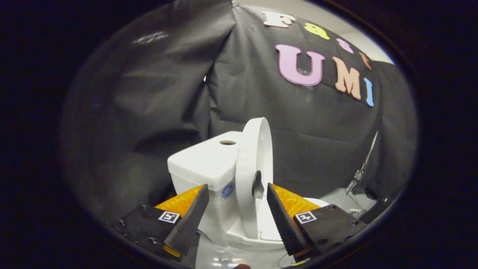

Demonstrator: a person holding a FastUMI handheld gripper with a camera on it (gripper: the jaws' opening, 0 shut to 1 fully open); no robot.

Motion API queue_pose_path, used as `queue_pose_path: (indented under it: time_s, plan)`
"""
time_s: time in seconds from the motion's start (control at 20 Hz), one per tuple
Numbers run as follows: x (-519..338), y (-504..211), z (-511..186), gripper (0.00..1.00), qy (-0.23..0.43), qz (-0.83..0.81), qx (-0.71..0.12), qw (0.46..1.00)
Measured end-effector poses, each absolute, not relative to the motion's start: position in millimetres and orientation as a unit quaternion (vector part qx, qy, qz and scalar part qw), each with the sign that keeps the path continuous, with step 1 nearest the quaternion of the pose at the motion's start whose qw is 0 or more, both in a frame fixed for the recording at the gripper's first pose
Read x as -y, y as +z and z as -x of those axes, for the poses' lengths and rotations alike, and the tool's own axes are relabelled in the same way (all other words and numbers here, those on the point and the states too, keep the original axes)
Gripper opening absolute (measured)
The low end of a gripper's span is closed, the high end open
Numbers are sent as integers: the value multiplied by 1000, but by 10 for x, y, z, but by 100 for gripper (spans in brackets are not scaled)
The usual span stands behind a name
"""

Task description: Open the toilet lid.

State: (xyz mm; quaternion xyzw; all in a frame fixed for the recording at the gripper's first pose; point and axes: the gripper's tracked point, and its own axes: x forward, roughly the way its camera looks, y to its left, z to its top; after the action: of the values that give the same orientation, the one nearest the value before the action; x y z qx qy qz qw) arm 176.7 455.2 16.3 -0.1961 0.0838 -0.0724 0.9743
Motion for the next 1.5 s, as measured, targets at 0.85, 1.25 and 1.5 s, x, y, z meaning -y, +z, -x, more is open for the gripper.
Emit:
queue_pose_path:
  time_s: [0.85, 1.25, 1.5]
  plan:
    - [-4040, 993, -823, 97, -3, 217, -17, 976]
    - [-3332, 1630, -210, 97, -7, 147, 74, 986]
    - [-2811, 2006, 199, 97, -42, 93, 148, 984]
